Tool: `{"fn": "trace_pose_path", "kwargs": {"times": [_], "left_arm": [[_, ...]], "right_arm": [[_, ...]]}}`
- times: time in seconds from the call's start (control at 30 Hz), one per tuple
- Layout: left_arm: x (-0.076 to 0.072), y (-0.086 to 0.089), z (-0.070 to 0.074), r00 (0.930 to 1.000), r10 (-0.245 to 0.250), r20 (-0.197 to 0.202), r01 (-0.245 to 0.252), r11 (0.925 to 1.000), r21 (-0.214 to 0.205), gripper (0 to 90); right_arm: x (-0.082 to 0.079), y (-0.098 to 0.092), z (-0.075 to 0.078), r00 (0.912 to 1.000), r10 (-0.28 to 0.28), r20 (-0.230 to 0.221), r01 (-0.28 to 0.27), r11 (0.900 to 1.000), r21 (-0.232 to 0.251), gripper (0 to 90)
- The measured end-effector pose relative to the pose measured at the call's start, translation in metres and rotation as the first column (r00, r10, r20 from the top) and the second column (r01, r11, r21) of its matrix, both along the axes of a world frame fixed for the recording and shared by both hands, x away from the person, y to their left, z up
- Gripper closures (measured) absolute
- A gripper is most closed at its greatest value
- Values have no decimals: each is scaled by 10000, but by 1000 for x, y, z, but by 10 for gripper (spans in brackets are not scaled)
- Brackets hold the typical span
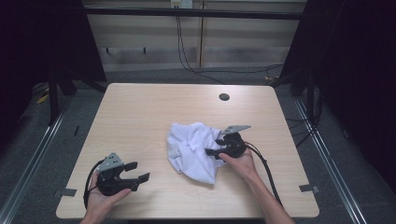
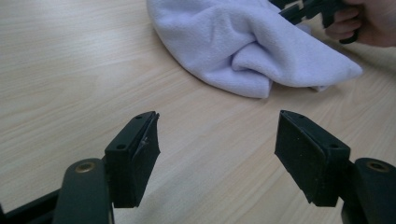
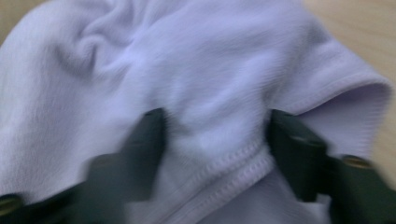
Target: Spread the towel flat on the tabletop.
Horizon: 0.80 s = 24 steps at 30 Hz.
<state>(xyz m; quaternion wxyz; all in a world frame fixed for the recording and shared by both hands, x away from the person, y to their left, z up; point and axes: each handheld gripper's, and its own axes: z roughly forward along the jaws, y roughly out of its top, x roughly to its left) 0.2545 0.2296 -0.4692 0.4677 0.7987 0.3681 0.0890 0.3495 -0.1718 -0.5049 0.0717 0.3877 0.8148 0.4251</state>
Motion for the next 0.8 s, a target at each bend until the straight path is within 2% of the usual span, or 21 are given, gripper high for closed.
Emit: {"fn": "trace_pose_path", "kwargs": {"times": [0.03, 0.07, 0.13, 0.2, 0.23, 0.27, 0.3, 0.37, 0.4, 0.5, 0.53, 0.57, 0.6, 0.63, 0.67, 0.7, 0.73, 0.77, 0.8], "left_arm": [[0, 0, 0, 10000, 0, 0, 0, 10000, 0, 299], [0, -1, 0, 9999, -83, 89, 82, 9999, 87, 299], [0, -2, 0, 9999, -112, 54, 112, 9999, 96, 299], [1, -4, 1, 9999, -157, 7, 157, 9999, 39, 299], [1, -4, 1, 9999, -157, 7, 157, 9999, 39, 299], [1, -6, 1, 9998, -201, -19, 201, 9998, 46, 299], [2, -8, 1, 9995, -319, -62, 319, 9995, 39, 300], [2, -10, 3, 9991, -428, -62, 428, 9991, 26, 302], [3, -11, 4, 9989, -462, -36, 462, 9989, 19, 306], [4, -19, 9, 9977, -668, 60, 667, 9977, 121, 318], [4, -19, 9, 9977, -668, 60, 667, 9977, 121, 324], [7, -27, 16, 9921, -1208, 347, 1183, 9907, 672, 353], [9, -31, 20, 9881, -1495, 363, 1465, 9864, 749, 380], [13, -36, 25, 9821, -1878, 174, 1863, 9804, 647, 384], [18, -42, 29, 9802, -1979, 115, 1970, 9789, 536, 379], [18, -42, 29, 9802, -1979, 115, 1970, 9789, 536, 384], [23, -49, 32, 9793, -2005, 271, 1991, 9788, 488, 400], [26, -53, 33, 9799, -1981, 244, 1968, 9794, 457, 398], [36, -65, 29, 9778, -2094, 22, 2092, 9771, 388, 402]], "right_arm": [[0, 0, 0, 10000, 0, 0, 0, 10000, 0, 519], [-3, 5, 2, 9996, 278, 68, -278, 9996, 20, 664], [-7, 10, 3, 9990, 433, 66, -432, 9990, -117, 690], [-12, 15, 2, 9974, 711, -68, -711, 9975, 54, 698], [-12, 15, 2, 9974, 711, -68, -711, 9975, 54, 698], [-14, 18, 3, 9961, 870, -113, -870, 9962, 12, 699], [-20, 27, 3, 9918, 1271, -152, -1271, 9919, 19, 701], [-22, 30, 4, 9895, 1435, -173, -1436, 9896, -64, 701], [-30, 40, 6, 9810, 1926, -220, -1929, 9811, -138, 700], [-37, 48, 8, 9712, 2366, -269, -2373, 9710, -301, 695], [-37, 48, 8, 9712, 2366, -269, -2373, 9710, -301, 695], [-40, 50, 12, 9638, 2635, -416, -2651, 9634, -388, 656], [-41, 49, 14, 9594, 2778, -482, -2797, 9593, -399, 609], [-42, 48, 17, 9612, 2717, -473, -2737, 9608, -431, 568], [-43, 46, 21, 9636, 2642, -396, -2656, 9635, -334, 521], [-43, 46, 21, 9636, 2642, -396, -2656, 9635, -334, 521], [-45, 35, 30, 9713, 2372, -153, -2372, 9715, 1, 483], [-46, 30, 33, 9735, 2284, -48, -2283, 9735, 140, 483], [-48, 24, 36, 9760, 2180, 8, -2179, 9756, 272, 485]]}}
